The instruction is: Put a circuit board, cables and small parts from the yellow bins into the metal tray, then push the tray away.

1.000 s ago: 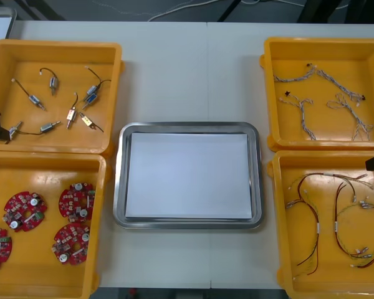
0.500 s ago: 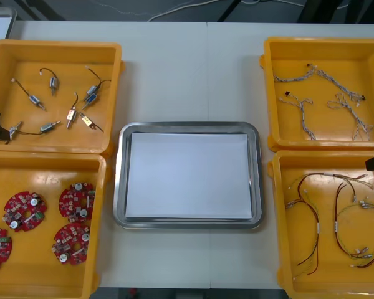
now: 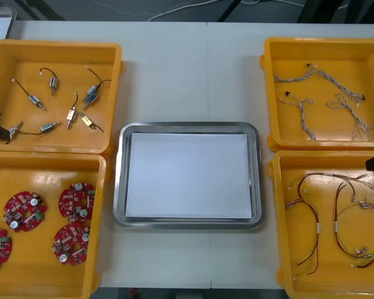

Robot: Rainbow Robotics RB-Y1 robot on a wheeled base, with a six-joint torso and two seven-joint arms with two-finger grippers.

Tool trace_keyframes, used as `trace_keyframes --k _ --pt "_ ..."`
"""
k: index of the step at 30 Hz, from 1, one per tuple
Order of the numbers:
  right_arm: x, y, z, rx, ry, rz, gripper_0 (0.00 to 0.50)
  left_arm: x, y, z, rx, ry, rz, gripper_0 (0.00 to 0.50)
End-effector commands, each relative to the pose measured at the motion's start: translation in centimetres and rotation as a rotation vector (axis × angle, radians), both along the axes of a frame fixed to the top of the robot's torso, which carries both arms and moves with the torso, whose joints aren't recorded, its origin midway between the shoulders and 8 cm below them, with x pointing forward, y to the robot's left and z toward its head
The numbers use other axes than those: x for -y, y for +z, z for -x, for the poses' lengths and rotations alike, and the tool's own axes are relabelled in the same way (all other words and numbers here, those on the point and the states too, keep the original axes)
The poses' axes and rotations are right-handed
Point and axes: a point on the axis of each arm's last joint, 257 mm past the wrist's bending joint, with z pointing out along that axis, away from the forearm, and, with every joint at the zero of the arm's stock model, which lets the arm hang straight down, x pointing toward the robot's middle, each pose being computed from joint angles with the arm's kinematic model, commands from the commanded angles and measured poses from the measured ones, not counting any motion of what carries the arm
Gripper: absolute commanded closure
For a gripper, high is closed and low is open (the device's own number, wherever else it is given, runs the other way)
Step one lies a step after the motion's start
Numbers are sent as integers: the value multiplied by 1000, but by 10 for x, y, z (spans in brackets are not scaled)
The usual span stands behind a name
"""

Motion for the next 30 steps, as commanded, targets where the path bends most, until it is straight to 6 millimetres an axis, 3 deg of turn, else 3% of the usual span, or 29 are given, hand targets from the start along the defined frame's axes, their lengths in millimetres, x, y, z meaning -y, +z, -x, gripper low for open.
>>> trace_keyframes --k 1,13,14,15,25,30 --pt "-4 -2 0 -2 17 8 0 12 8 -6 10 -82 -31 0" --pt "-4 -2 0 -2 17 8 0 12 8 -6 10 -82 -31 0" --pt "-4 -2 0 -2 17 8 0 20 -4 -2 -10 -94 -6 0" --pt "-1 -23 13 -64 4 -3 0 19 -4 -1 -11 -93 -9 0" --pt "-1 -33 20 -104 -11 6 0 24 5 1 1 -117 10 0" --pt "-4 -55 38 -170 -12 6 0 18 4 17 0 -109 32 0"
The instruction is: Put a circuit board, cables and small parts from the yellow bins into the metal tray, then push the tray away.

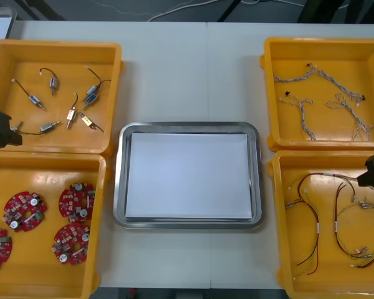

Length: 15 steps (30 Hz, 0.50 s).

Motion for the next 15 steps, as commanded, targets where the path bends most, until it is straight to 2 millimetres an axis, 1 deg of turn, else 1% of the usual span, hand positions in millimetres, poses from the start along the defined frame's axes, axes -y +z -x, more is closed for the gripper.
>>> trace_keyframes --k 1,5,8,9,11,15 --pt "2 -27 25 -85 -25 9 0 -12 8 19 24 -29 -49 0" --pt "2 -39 35 -116 -36 8 0 -27 -6 43 3 14 -84 0" --pt "-1 -47 37 -120 -37 6 0 -37 -13 58 3 60 -108 0" --pt "-1 -49 37 -118 -39 5 0 -38 -13 60 8 73 -105 0" --pt "-4 -56 37 -114 -39 1 0 -38 -21 69 7 121 -78 0" --pt "-9 -69 35 -91 -40 -9 0 -39 -34 79 14 202 -33 0"
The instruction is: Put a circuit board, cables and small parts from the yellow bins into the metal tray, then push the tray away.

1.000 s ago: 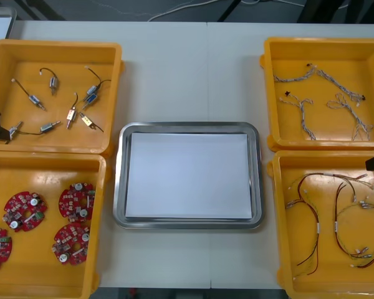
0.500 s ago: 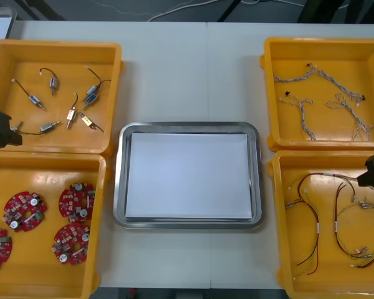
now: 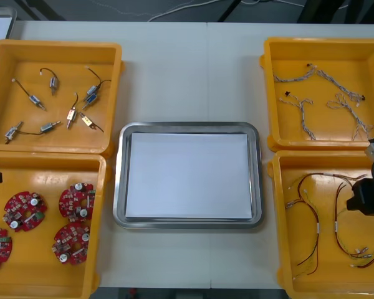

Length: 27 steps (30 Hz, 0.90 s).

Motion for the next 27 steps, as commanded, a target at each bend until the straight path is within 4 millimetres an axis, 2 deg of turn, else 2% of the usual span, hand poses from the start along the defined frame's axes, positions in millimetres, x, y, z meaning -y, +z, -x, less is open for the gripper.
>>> trace_keyframes --k 1,8,16,18,27 --pt "-1 -19 8 -6 -46 3 0 -15 -4 15 38 169 33 0" --pt "-5 -40 10 14 -54 -1 0 -13 -37 25 85 283 92 0" --pt "-7 -59 18 21 -63 1 0 -8 -64 24 98 342 59 0" --pt "-7 -64 19 26 -61 6 0 -1 -75 24 94 355 51 0" --pt "-8 -77 24 31 -67 26 0 36 -101 27 48 350 124 0"
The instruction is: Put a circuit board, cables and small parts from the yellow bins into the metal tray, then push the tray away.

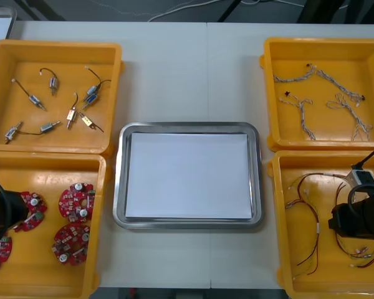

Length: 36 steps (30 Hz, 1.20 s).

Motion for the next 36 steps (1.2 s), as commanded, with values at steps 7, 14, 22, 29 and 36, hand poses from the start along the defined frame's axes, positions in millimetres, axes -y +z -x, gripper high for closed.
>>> trace_keyframes --k 7,14,22,29,36 --pt "2 -16 15 -18 -41 8 0 29 -19 -2 6 -8 84 0" --pt "1 -26 13 -9 -43 -6 0 25 -35 -25 9 -12 96 0" --pt "3 -32 13 -7 -41 9 0 26 -45 -33 -4 -24 89 0" --pt "3 -34 10 1 -46 1 0 25 -49 -35 -16 -23 75 0" --pt "3 -35 10 0 -48 1 92 21 -52 -43 -13 -19 52 0"
